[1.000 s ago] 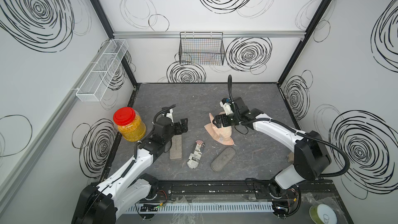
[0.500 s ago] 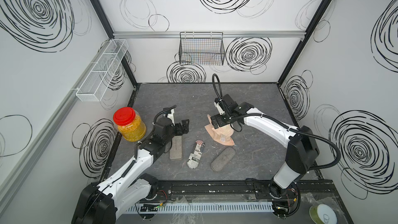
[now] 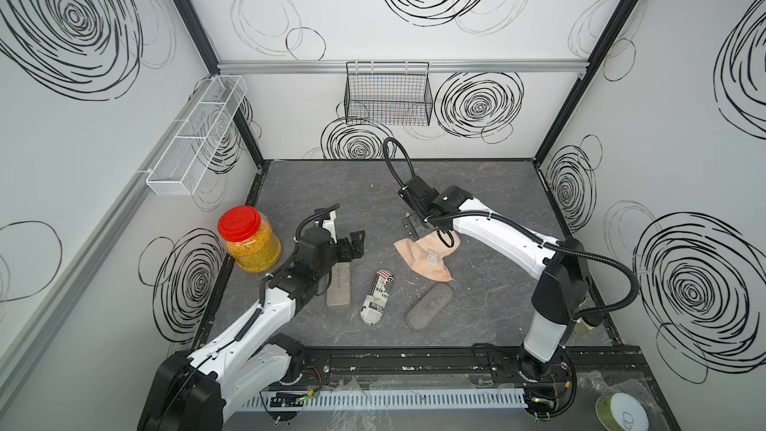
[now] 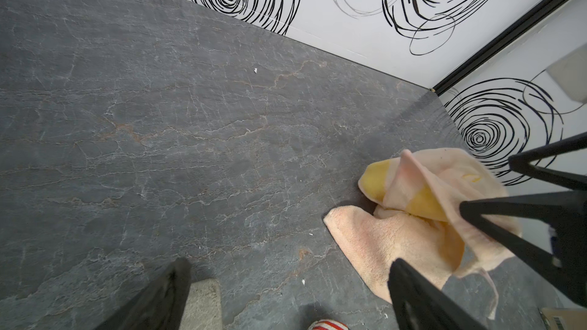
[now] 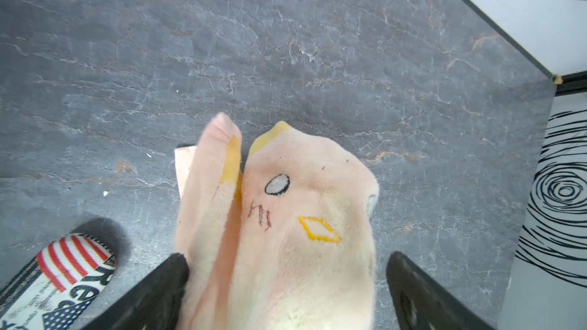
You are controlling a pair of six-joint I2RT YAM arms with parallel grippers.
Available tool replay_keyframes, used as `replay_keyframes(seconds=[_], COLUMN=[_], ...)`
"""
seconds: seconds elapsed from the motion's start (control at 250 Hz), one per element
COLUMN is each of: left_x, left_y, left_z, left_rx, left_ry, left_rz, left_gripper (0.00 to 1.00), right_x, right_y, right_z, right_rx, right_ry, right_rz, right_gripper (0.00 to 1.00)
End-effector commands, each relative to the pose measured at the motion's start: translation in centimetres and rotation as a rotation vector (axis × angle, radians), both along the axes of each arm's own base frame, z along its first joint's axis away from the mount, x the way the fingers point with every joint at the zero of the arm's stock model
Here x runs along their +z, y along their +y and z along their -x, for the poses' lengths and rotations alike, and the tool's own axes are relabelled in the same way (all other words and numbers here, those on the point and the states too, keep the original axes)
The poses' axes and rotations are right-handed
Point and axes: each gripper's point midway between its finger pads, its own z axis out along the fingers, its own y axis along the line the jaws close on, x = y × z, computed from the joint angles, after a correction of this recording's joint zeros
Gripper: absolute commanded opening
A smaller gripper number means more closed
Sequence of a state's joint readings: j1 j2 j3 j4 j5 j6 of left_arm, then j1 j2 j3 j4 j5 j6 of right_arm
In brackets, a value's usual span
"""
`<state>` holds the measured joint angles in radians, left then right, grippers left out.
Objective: Wipe the eyeglass case
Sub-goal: Place the cleaning item at the center of the board, then reset both arms
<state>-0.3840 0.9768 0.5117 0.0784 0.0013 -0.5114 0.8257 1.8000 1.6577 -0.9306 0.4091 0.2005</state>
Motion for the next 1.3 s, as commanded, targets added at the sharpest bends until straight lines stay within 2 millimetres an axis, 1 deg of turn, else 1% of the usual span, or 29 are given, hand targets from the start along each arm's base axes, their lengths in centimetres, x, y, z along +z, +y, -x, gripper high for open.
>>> replay_keyframes(seconds=[0.0, 0.02, 0.072, 0.076, 0.176, 0.24, 0.296, 0.356, 0.396, 0.444, 0.448, 0.531, 0.579, 0.651, 0.655, 0.671, 0.719, 0.763, 0.835, 0.899, 0.935, 0.975, 0.999, 1.107, 1.179, 1.263, 1.287, 1.295], left_x=[0.7, 0.7, 0.8, 0.8, 0.8, 0.9, 1.1, 1.5, 1.9, 2.2, 2.2, 2.7, 3.3, 3.9, 3.8, 3.9, 4.2, 4.2, 3.6, 2.9, 2.6, 2.1, 2.0, 1.2, 0.4, -1.0, -1.7, -1.4], left_y=[-0.3, -0.4, -0.5, -0.5, -0.6, -0.6, -0.4, -0.2, 0.3, 1.3, 1.4, 3.7, 5.0, 6.9, 6.8, 7.4, 7.9, 8.9, 10.7, 12.0, 12.2, 12.5, 12.7, 13.2, 13.8, 14.9, 15.1, 15.1], left_z=[-0.4, -0.4, -0.4, -0.4, -0.3, -0.2, -0.1, 0.0, -0.1, -0.5, -0.5, -1.4, -1.9, -2.4, -2.4, -2.5, -2.6, -2.7, -2.4, -2.3, -2.4, -2.5, -2.4, -2.3, -2.1, -2.2, -2.2, -2.3], left_rx=[-0.017, -0.021, -0.027, -0.028, -0.040, -0.044, -0.042, -0.043, -0.022, 0.018, 0.022, 0.109, 0.168, 0.256, 0.251, 0.275, 0.283, 0.336, 0.424, 0.467, 0.456, 0.449, 0.452, 0.457, 0.463, 0.492, 0.492, 0.498], left_ry=[-0.048, -0.050, -0.051, -0.051, -0.050, -0.053, -0.059, -0.077, -0.089, -0.087, -0.087, -0.077, -0.087, -0.102, -0.102, -0.103, -0.124, -0.134, -0.141, -0.141, -0.148, -0.150, -0.155, -0.209, -0.231, -0.201, -0.189, -0.207], left_rz=[0.017, 0.017, 0.019, 0.019, 0.016, 0.012, 0.009, 0.010, 0.003, -0.035, -0.040, -0.127, -0.155, -0.188, -0.188, -0.188, -0.199, -0.216, -0.269, -0.328, -0.359, -0.387, -0.400, -0.460, -0.500, -0.541, -0.548, -0.540], left_gripper=[0.99, 1.00, 0.98, 0.98, 0.95, 0.93, 0.94, 1.00, 0.99, 0.99, 0.99, 0.99, 0.99, 0.99, 0.99, 0.99, 0.99, 0.99, 0.99, 0.99, 0.99, 0.99, 0.99, 0.99, 0.99, 0.99, 0.99, 0.99], right_x=[1.9, 2.2, 2.9, 3.2, 4.3, 4.9, 5.4, 5.7, 6.1, 6.6, 6.4, 6.8, 6.8, 6.3, 6.3, 6.1, 5.1, 4.3, 2.8, 1.3, 0.4, -0.3, -1.0, -3.0, -3.6, -3.8, -3.8, -3.8], right_y=[0.0, 0.1, 0.5, 0.5, 0.9, 0.7, 0.2, -0.3, -0.9, -2.4, -2.5, -5.7, -7.5, -10.8, -11.0, -11.7, -13.6, -15.3, -17.5, -19.3, -20.3, -21.4, -22.0, -24.2, -25.5, -27.0, -27.5, -27.8], right_z=[0.8, 0.8, 1.0, 1.0, 1.2, 1.3, 1.3, 1.3, 1.1, 0.4, 0.5, -0.5, -0.8, -1.3, -1.3, -1.5, -1.7, -1.8, -2.0, -2.1, -2.2, -2.4, -2.4, -2.8, -3.0, -2.9, -2.9, -2.8], right_rx=[0.022, 0.024, 0.035, 0.036, 0.044, 0.033, 0.030, 0.047, 0.053, 0.031, 0.031, -0.011, -0.036, -0.112, -0.118, -0.139, -0.183, -0.229, -0.283, -0.331, -0.365, -0.393, -0.413, -0.483, -0.514, -0.529, -0.539, -0.544], right_ry=[-0.008, -0.012, -0.019, -0.023, -0.038, -0.059, -0.076, -0.098, -0.140, -0.212, -0.208, -0.324, -0.381, -0.458, -0.464, -0.480, -0.517, -0.558, -0.611, -0.649, -0.661, -0.675, -0.668, -0.638, -0.648, -0.715, -0.736, -0.741], right_rz=[0.011, 0.005, -0.015, -0.021, -0.062, -0.098, -0.163, -0.252, -0.308, -0.358, -0.356, -0.446, -0.506, -0.575, -0.578, -0.586, -0.578, -0.558, -0.512, -0.467, -0.445, -0.435, -0.426, -0.364, -0.300, -0.244, -0.239, -0.236], right_gripper=[1.00, 1.00, 1.00, 1.00, 0.98, 0.92, 0.89, 0.90, 0.94, 1.00, 1.00, 1.00, 1.00, 1.00, 1.00, 1.00, 1.00, 1.00, 1.00, 1.00, 1.00, 1.00, 1.00, 1.00, 1.00, 1.00, 1.00, 1.00])
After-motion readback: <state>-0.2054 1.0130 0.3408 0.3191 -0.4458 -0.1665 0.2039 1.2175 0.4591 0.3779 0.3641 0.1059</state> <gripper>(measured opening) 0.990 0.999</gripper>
